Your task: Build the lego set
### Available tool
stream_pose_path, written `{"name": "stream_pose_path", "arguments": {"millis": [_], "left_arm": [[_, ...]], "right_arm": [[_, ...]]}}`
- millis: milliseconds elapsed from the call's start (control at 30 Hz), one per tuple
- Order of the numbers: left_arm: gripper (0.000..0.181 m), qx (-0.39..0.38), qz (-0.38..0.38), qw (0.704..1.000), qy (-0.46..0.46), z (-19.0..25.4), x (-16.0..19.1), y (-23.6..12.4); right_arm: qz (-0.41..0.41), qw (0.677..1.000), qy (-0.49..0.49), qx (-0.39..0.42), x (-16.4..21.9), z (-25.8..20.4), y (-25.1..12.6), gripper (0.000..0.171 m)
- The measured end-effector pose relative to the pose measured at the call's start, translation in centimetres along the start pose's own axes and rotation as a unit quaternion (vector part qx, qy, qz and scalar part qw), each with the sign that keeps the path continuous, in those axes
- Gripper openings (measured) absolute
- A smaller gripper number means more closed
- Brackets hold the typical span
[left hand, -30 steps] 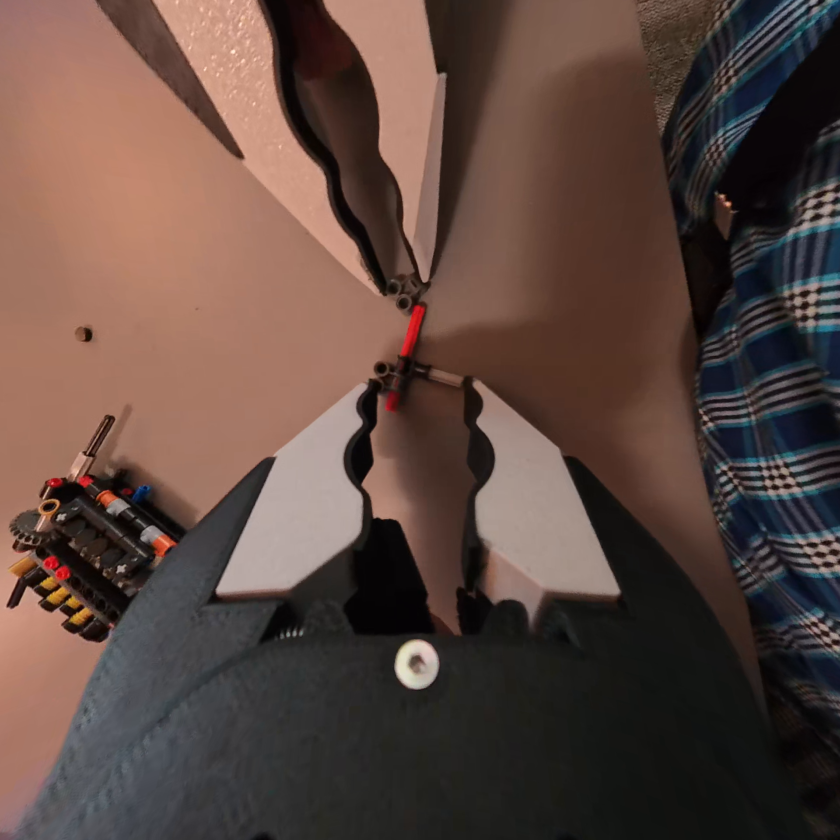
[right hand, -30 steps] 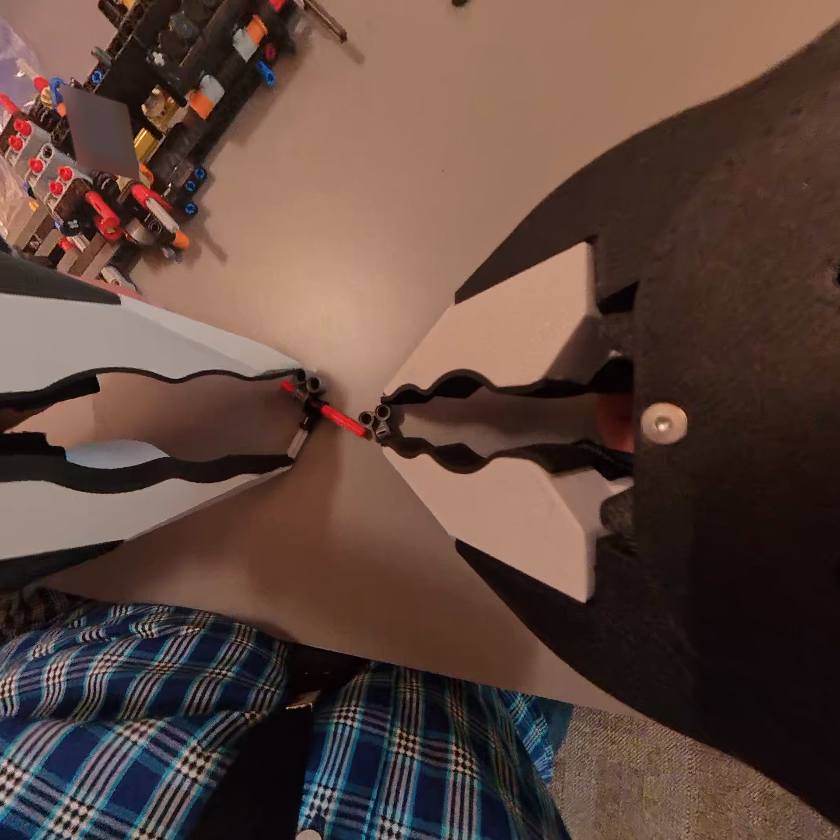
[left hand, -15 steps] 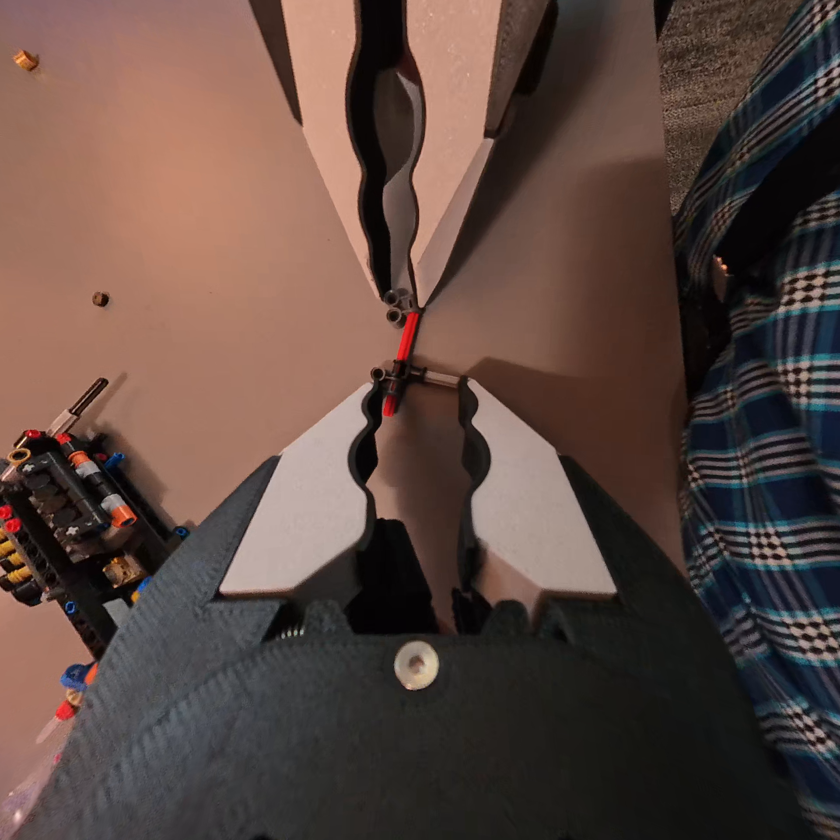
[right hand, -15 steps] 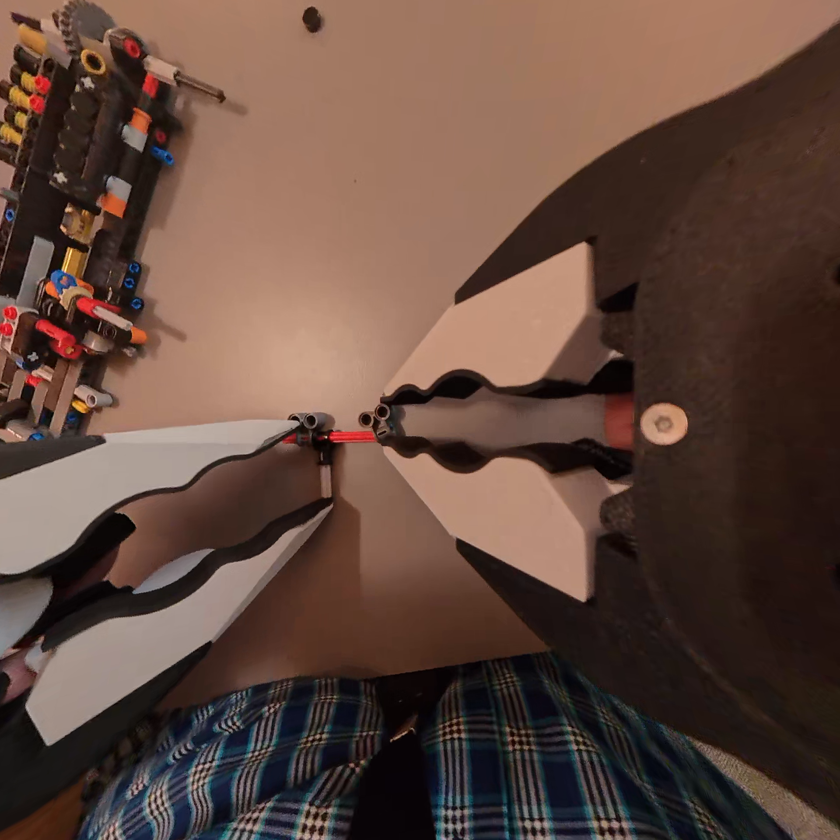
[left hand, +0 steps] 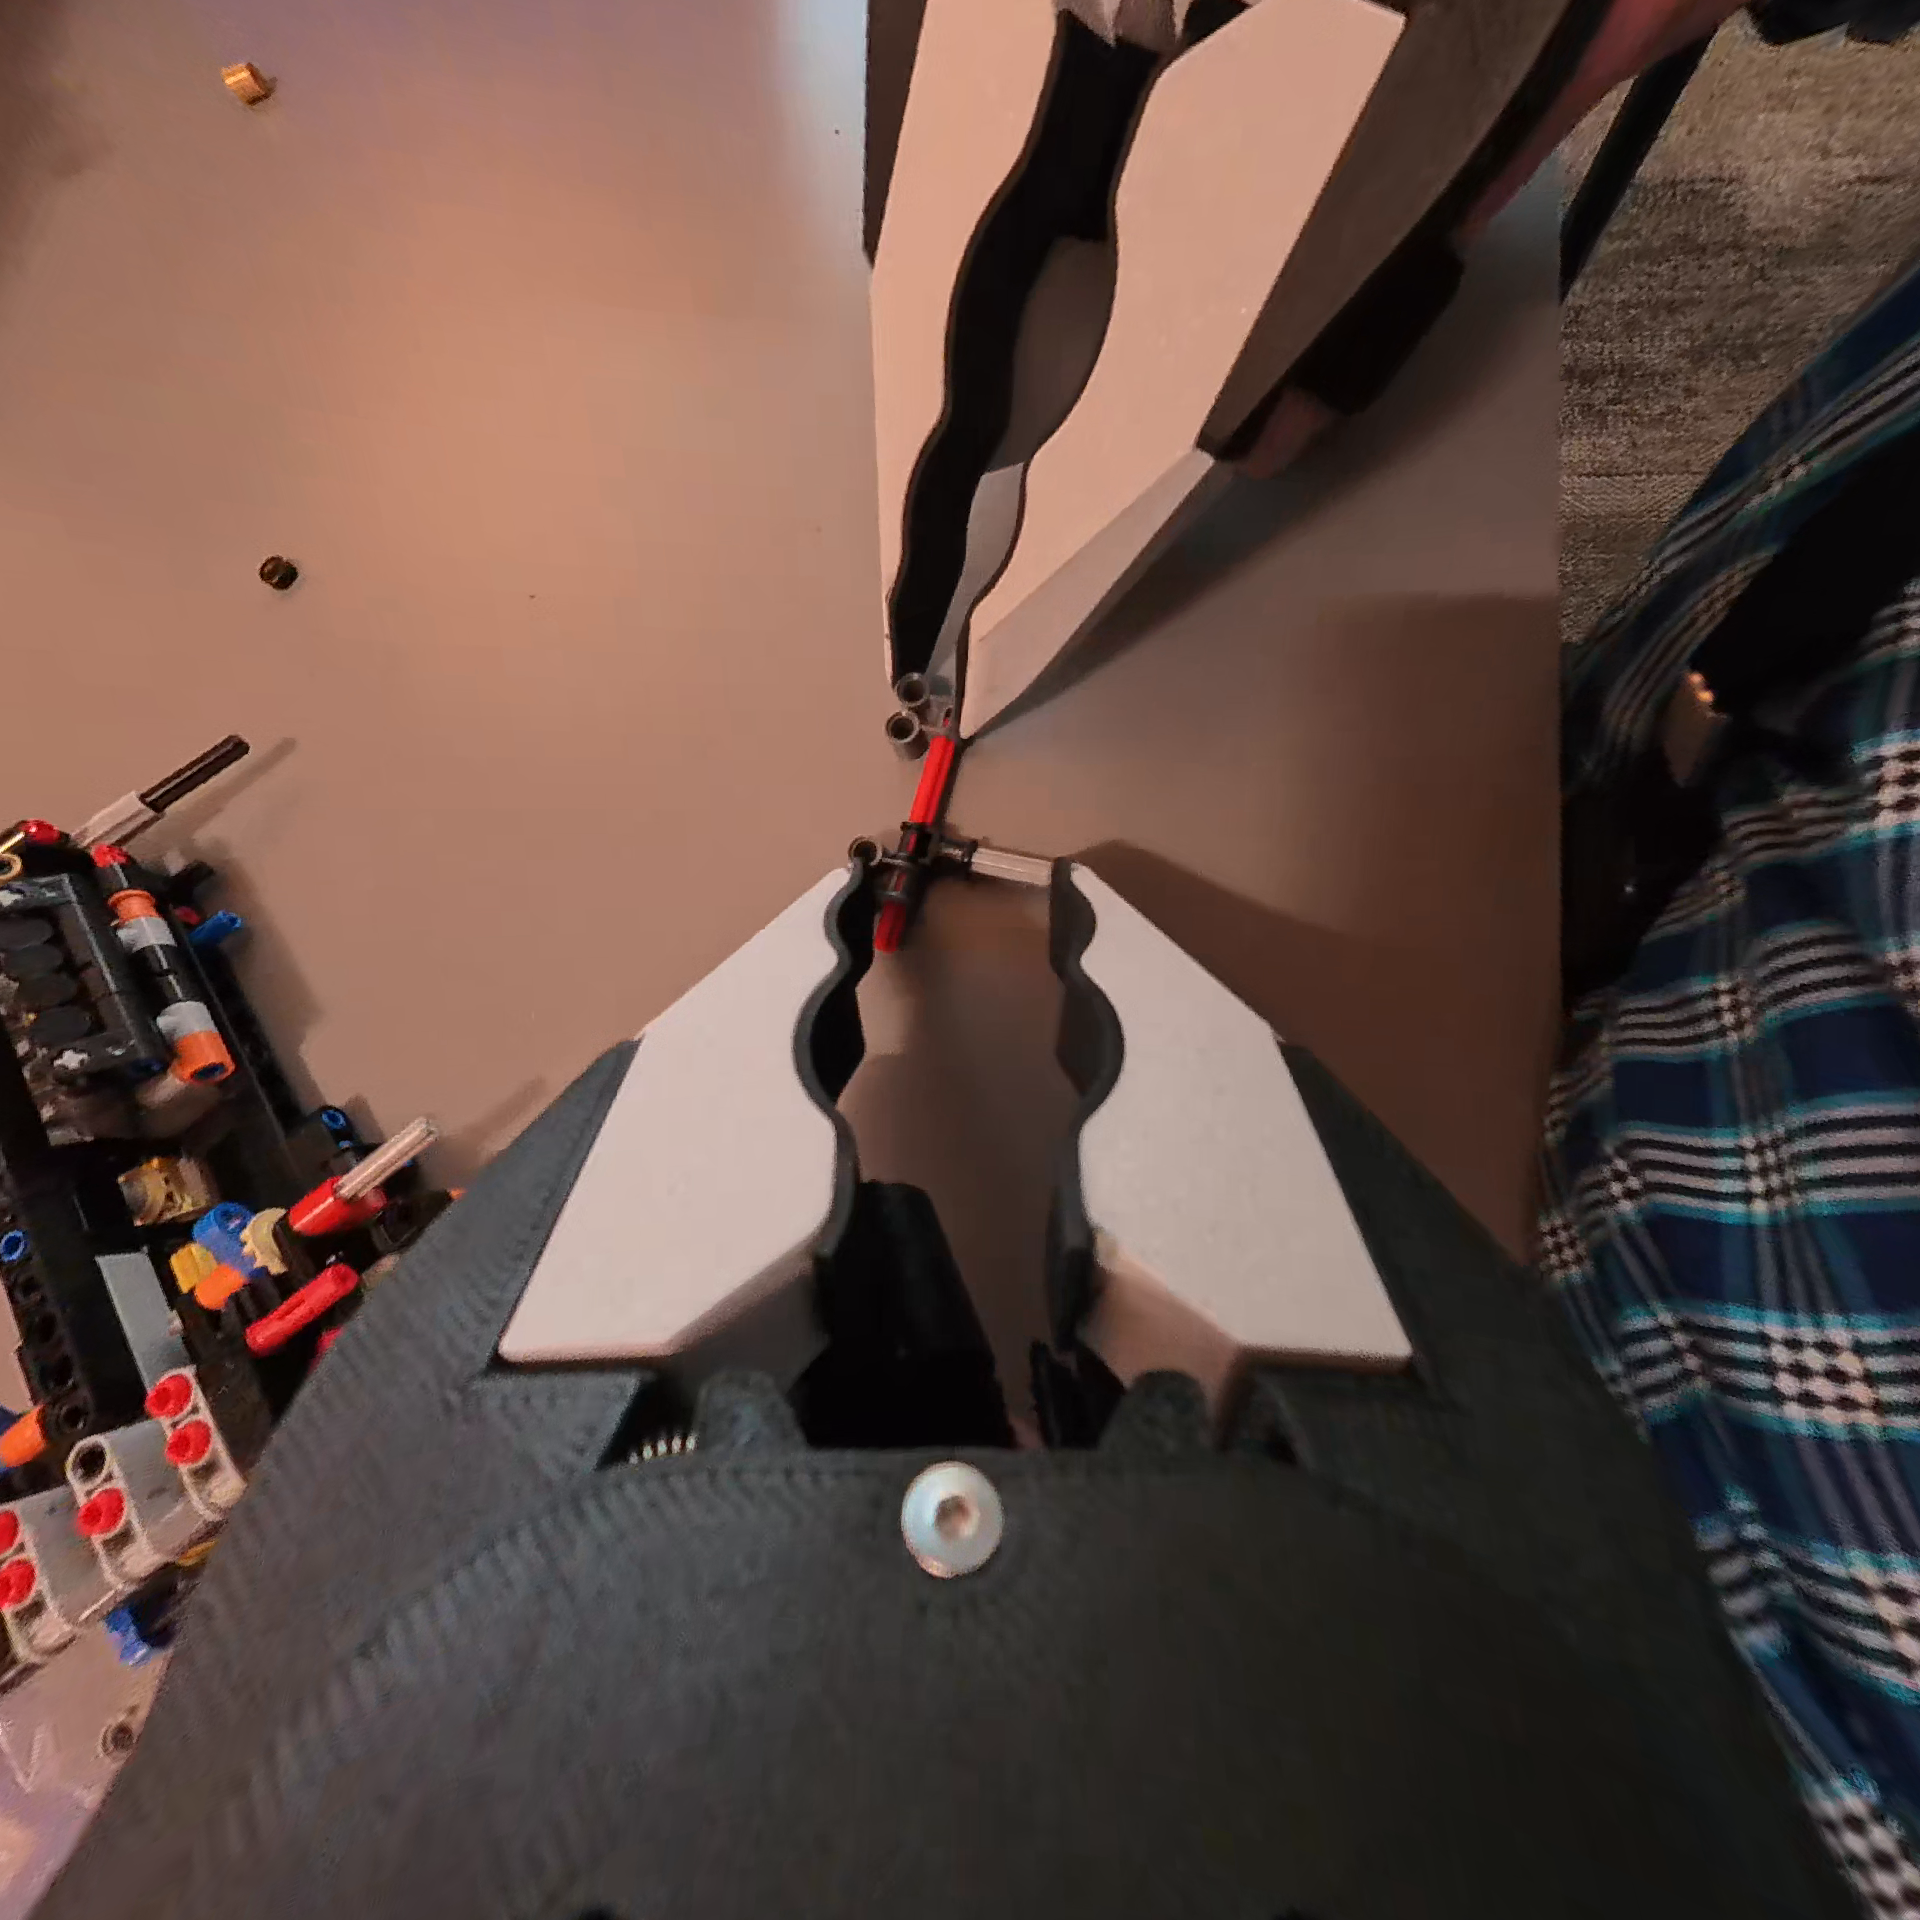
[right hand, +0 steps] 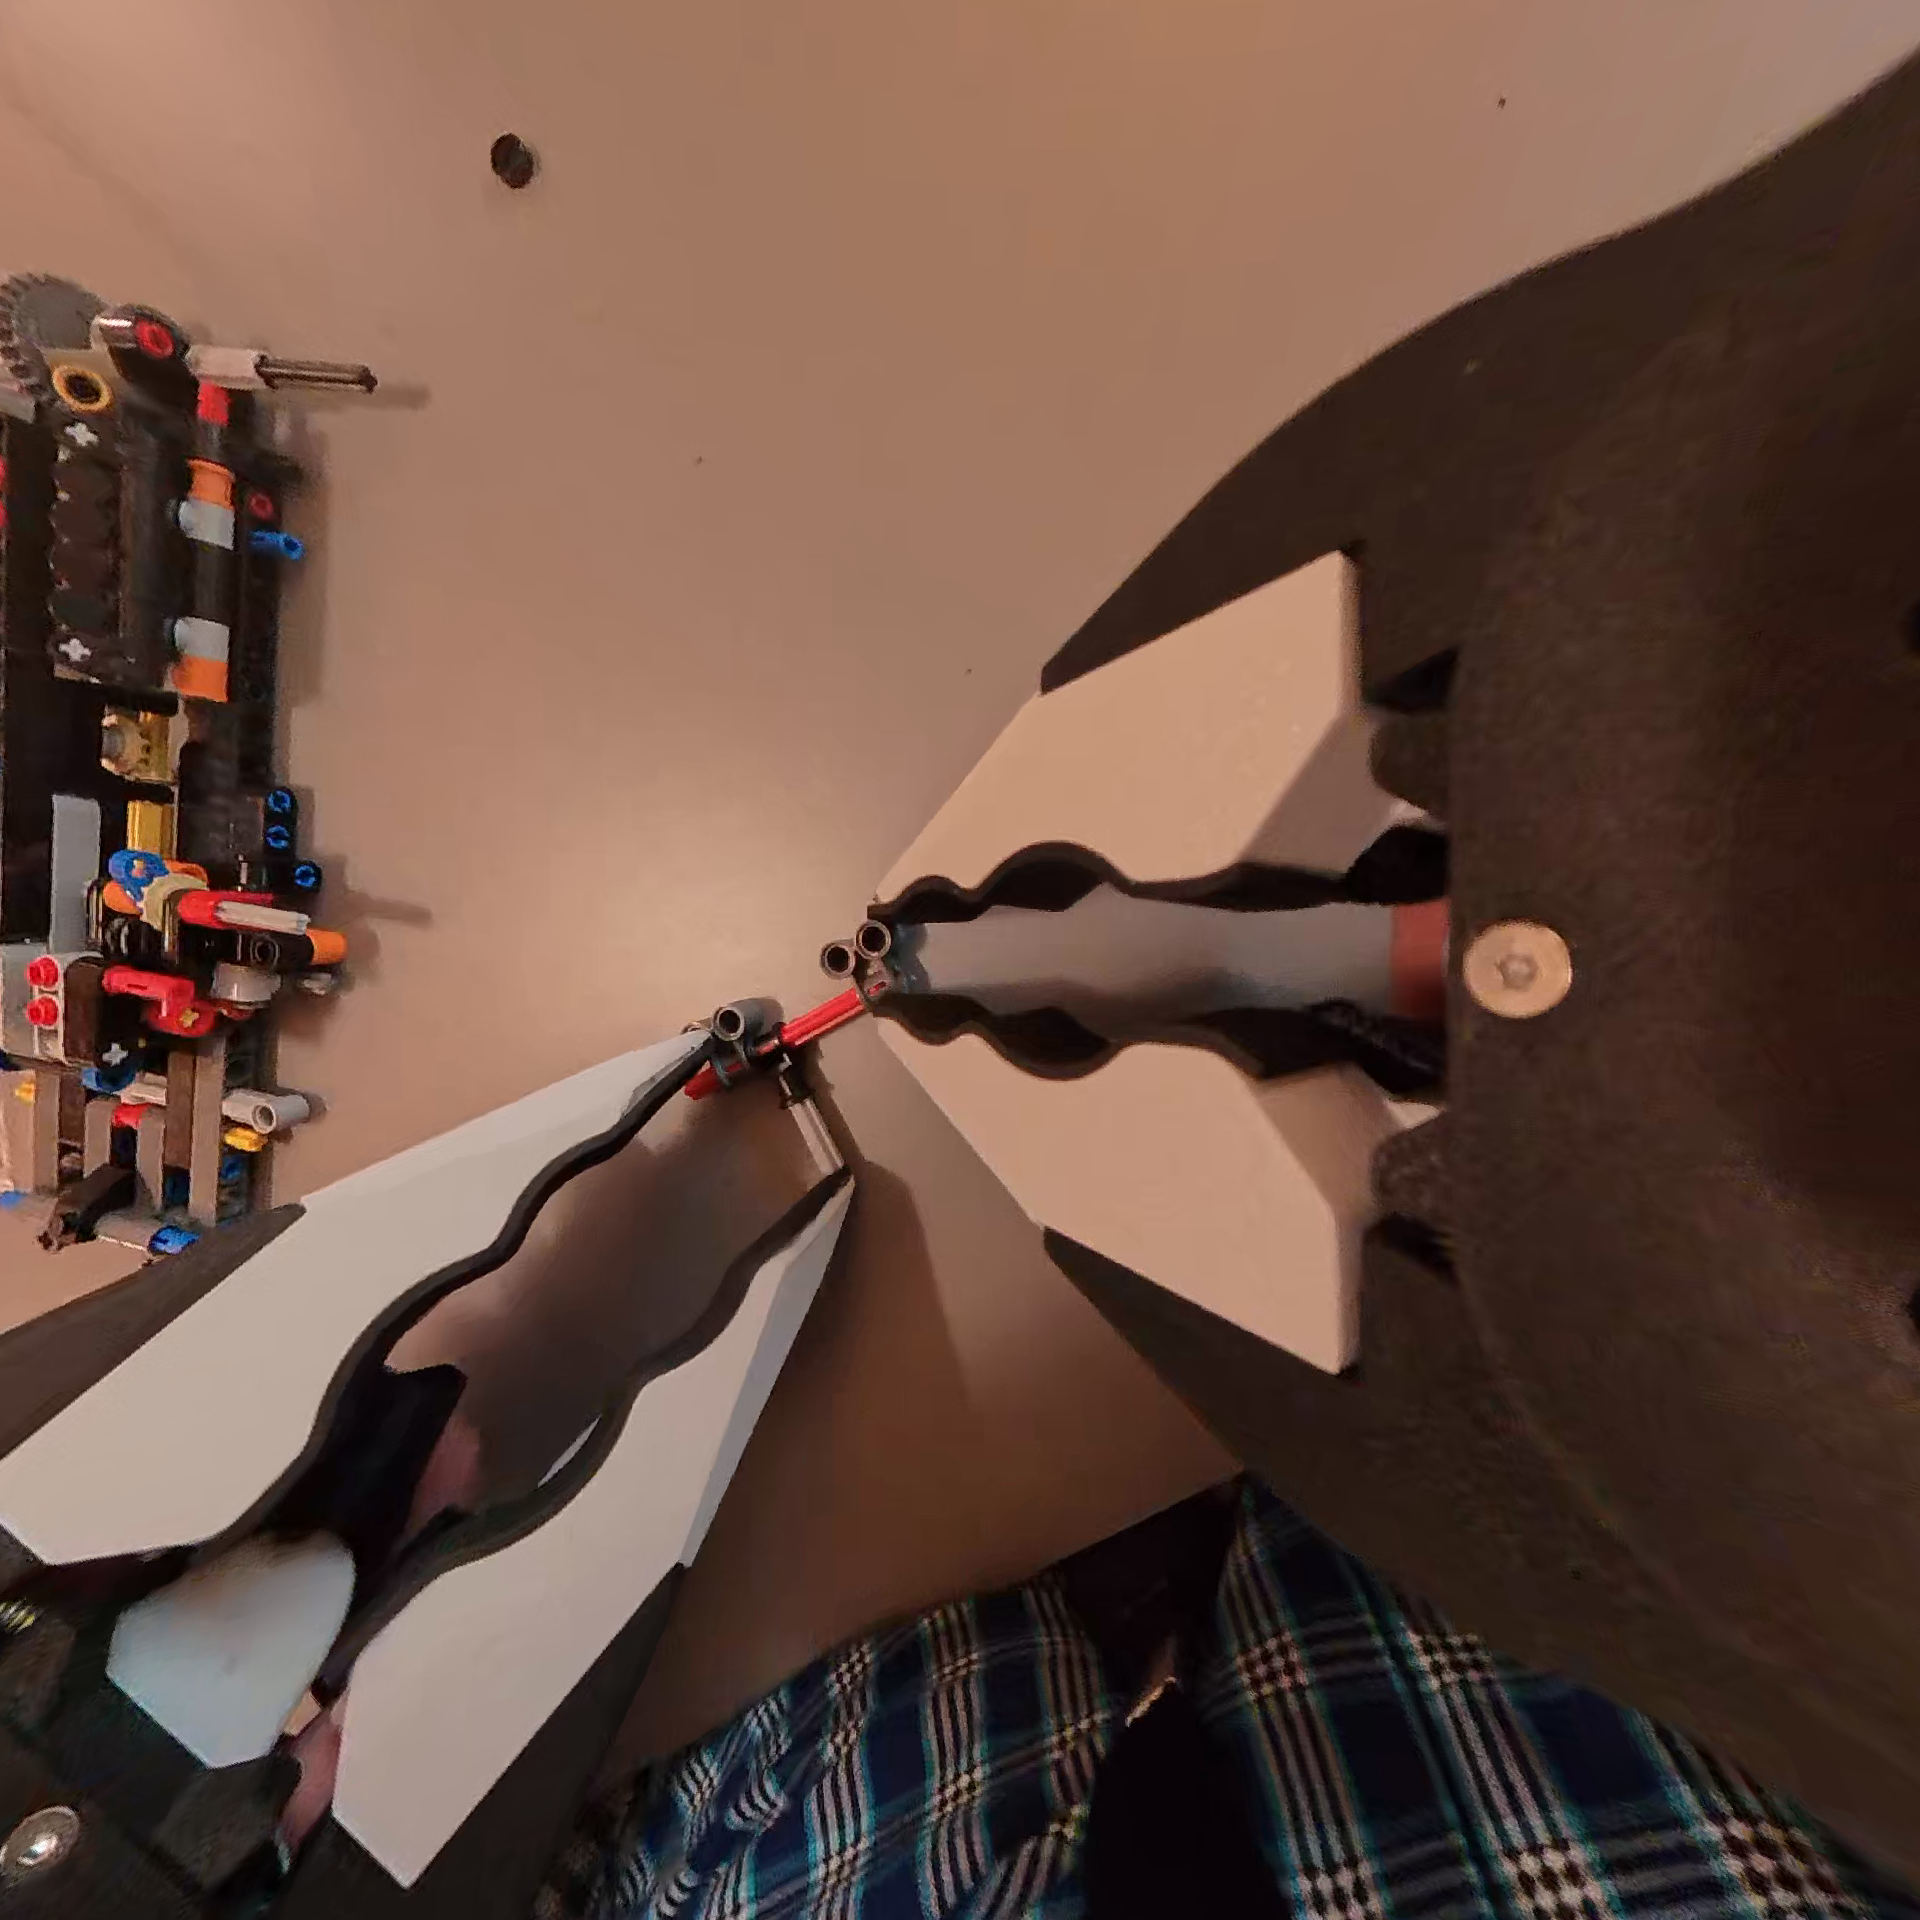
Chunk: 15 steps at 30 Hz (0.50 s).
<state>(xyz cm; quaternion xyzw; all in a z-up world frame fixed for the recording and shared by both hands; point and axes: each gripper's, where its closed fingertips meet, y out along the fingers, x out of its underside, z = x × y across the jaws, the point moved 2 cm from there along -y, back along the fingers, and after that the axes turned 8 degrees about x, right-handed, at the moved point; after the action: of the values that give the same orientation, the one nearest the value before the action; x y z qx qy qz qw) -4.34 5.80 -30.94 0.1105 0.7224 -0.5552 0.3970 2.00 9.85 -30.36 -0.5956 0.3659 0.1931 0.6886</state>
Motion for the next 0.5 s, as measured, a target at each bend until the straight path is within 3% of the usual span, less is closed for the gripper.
{"name": "stream_pose_path", "arguments": {"millis": [333,500], "left_arm": [[0.034,-0.011,0.015,1.000,-0.002,-0.26,0.30,-0.25],[0.033,0.002,0.017,1.000,0.007,-0.12,0.17,-0.19]], "right_arm": [[0.002,1.000,0.001,0.014,-0.43,-0.27,0.47,0.011],[0.018,0.996,-0.086,-0.033,-0.39,-0.23,-0.02,0.021]]}}
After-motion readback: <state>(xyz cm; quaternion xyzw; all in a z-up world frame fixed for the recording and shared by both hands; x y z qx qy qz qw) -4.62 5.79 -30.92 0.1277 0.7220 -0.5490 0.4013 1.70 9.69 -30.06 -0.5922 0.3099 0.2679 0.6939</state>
